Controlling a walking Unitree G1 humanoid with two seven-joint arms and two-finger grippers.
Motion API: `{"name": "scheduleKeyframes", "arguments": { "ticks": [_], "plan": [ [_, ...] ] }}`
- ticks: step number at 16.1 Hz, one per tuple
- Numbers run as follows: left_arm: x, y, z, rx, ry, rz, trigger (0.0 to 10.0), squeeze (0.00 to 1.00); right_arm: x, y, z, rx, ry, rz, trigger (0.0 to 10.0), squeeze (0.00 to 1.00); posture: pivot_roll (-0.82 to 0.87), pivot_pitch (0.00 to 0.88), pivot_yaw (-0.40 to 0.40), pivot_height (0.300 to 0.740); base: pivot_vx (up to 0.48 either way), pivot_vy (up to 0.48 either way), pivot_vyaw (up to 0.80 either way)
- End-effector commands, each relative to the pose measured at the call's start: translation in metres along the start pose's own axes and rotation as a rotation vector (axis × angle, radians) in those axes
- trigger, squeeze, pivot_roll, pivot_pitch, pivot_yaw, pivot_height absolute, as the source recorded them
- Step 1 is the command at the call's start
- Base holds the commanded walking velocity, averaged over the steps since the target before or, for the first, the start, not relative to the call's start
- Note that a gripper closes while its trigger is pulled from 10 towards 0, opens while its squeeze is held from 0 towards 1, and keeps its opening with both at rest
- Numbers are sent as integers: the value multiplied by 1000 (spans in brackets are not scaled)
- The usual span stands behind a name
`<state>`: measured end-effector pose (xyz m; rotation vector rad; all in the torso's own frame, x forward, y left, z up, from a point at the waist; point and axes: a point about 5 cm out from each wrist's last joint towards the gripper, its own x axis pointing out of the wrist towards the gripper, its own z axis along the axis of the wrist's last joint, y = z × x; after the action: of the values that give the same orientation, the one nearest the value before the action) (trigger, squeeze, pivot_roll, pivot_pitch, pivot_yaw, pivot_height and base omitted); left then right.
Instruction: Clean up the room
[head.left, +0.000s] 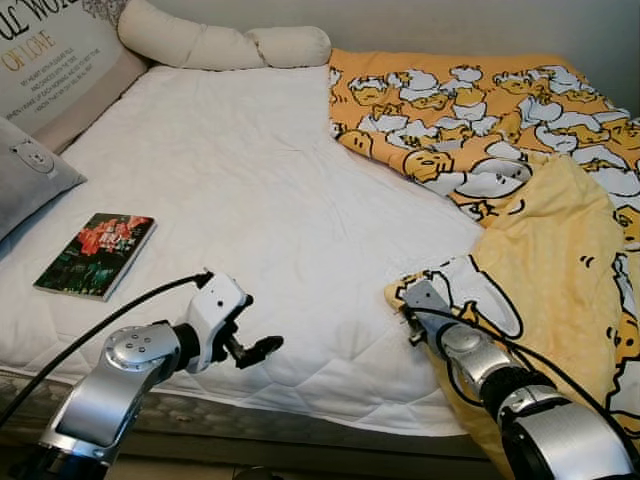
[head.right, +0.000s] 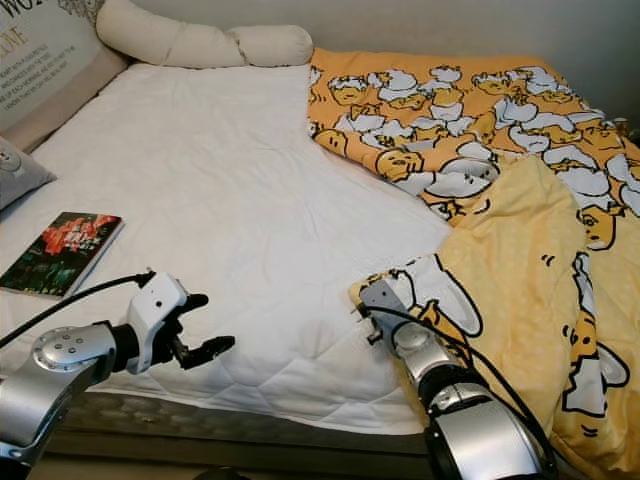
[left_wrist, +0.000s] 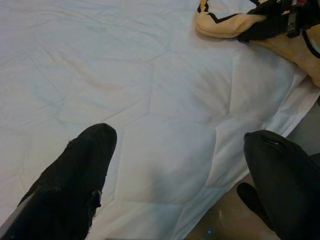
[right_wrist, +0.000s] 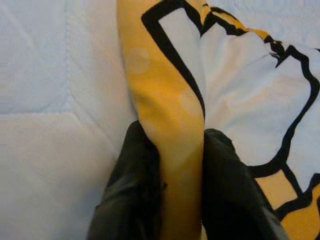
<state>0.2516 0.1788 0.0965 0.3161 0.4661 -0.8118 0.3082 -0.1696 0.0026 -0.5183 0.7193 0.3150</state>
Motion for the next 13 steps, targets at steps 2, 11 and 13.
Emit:
{"name": "scheduleKeyframes", "arguments": {
  "ticks": [2,11,13],
  "plan": [
    [-1,4,4,26,-4,11,10000,0,-1,-2,7,-6,-49,48,0,0,96,0,19,740,0,0,0],
    [10,4,10,41,-23,-28,10000,0,-47,21,-27,-121,-243,939,0,0,45,0,43,740,0,0,0],
    [9,-1,12,35,-31,-61,10000,0,-75,41,-69,-265,-112,1179,0,0,54,0,42,740,0,0,0]
  ]
}}
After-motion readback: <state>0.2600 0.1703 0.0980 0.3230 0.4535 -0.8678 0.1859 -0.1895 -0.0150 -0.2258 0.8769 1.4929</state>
